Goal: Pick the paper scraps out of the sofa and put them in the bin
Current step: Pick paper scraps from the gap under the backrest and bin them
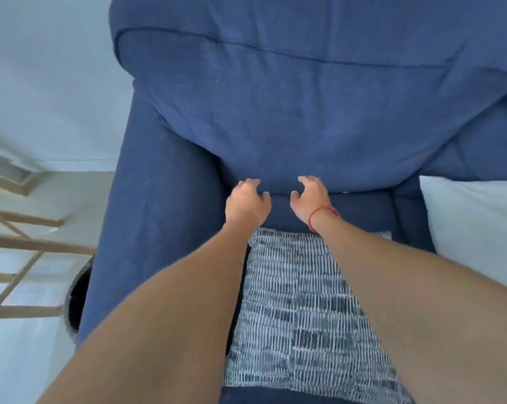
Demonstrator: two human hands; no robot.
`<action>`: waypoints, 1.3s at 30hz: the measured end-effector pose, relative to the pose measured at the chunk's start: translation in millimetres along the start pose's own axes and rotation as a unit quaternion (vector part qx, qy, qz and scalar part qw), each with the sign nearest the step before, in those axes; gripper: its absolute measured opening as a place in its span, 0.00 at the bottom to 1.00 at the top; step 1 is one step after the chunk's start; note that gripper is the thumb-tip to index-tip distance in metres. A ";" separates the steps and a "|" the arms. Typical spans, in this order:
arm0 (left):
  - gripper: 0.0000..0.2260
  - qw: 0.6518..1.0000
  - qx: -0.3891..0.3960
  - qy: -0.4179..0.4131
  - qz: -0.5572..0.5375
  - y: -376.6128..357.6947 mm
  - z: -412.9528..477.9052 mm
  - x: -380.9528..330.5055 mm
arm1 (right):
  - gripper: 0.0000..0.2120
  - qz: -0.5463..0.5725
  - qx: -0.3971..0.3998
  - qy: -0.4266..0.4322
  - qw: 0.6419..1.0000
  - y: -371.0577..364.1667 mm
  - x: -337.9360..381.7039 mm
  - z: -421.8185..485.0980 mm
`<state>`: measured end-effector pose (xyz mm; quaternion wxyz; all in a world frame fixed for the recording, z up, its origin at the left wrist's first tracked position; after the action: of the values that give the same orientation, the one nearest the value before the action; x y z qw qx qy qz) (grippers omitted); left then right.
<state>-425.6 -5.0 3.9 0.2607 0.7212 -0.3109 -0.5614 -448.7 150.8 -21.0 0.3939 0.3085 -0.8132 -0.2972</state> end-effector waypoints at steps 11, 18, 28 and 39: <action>0.22 0.986 0.162 -0.004 0.047 -193.4 36.9 -77.0 | 0.23 0.028 0.012 -0.093 0.995 57.7 -175.4 82.0; 0.23 0.970 0.216 -0.056 0.095 -272.0 88.2 -99.2 | 0.25 -0.026 0.060 -0.101 0.993 47.7 -223.2 150.8; 0.30 0.940 0.299 -0.067 0.148 -341.8 143.3 -78.0 | 0.34 -0.126 0.148 -0.047 0.980 24.8 -232.8 223.1; 0.34 0.894 0.367 -0.074 0.247 -350.3 160.9 -75.5 | 0.36 -0.125 0.181 -0.049 0.974 17.2 -230.5 242.0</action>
<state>-540.8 281.6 -238.9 0.0836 0.6222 -0.6814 -0.3763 -537.7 389.5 -238.0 0.2506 0.4591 -0.8268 -0.2069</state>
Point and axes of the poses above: each hand's wrist, its own z-axis towards the middle knuckle, its own y-axis out of the back of the hand, x = y × z, the point moved 8 cm from there along z, towards the middle knuckle, and after that the axes turned 11 degrees about -y, right-handed, at the moved point
